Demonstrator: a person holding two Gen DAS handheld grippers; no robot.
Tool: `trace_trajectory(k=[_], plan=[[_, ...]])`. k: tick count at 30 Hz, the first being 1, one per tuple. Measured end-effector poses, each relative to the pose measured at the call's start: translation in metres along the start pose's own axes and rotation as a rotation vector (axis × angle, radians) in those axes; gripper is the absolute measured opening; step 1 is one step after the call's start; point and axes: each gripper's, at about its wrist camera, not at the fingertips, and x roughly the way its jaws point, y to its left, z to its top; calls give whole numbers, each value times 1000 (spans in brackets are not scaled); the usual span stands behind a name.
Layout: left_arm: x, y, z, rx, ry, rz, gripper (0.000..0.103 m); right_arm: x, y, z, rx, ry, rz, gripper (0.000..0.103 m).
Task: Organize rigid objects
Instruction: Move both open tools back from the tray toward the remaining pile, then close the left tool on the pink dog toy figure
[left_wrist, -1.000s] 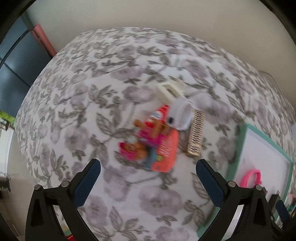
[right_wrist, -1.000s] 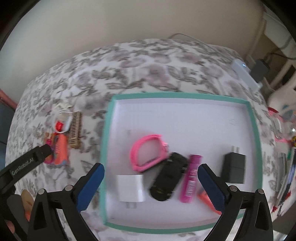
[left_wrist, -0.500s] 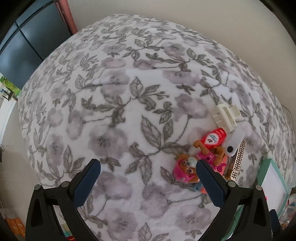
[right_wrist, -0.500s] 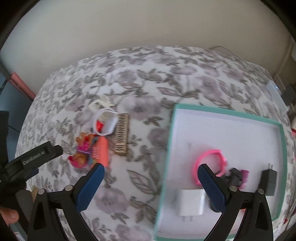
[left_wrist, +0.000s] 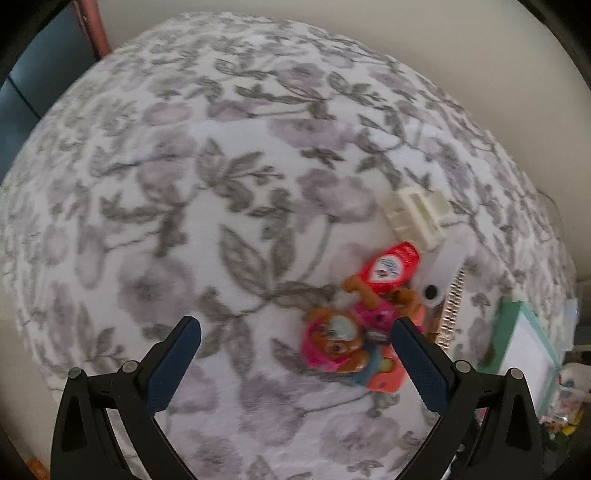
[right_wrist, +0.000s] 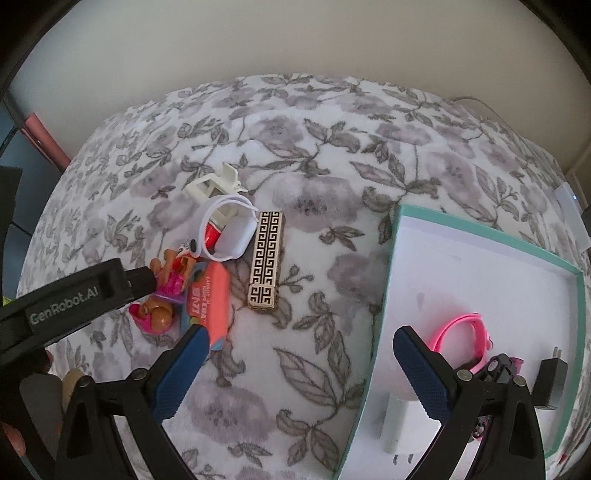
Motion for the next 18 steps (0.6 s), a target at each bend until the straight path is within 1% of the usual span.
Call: trace_trajectory(k=[4, 12, 14, 18], plan=[[9, -8, 3, 15, 25, -59, 103, 4, -5, 4, 17, 4, 2, 101], [26, -23, 4, 20, 65, -123, 103, 11, -12, 6, 38, 17, 6, 101], [31, -26, 4, 22, 71, -129, 103, 12, -14, 6, 45, 20, 6, 101], [36, -27, 2, 10, 82, -170, 102, 13, -15, 6, 49, 23, 4, 101]])
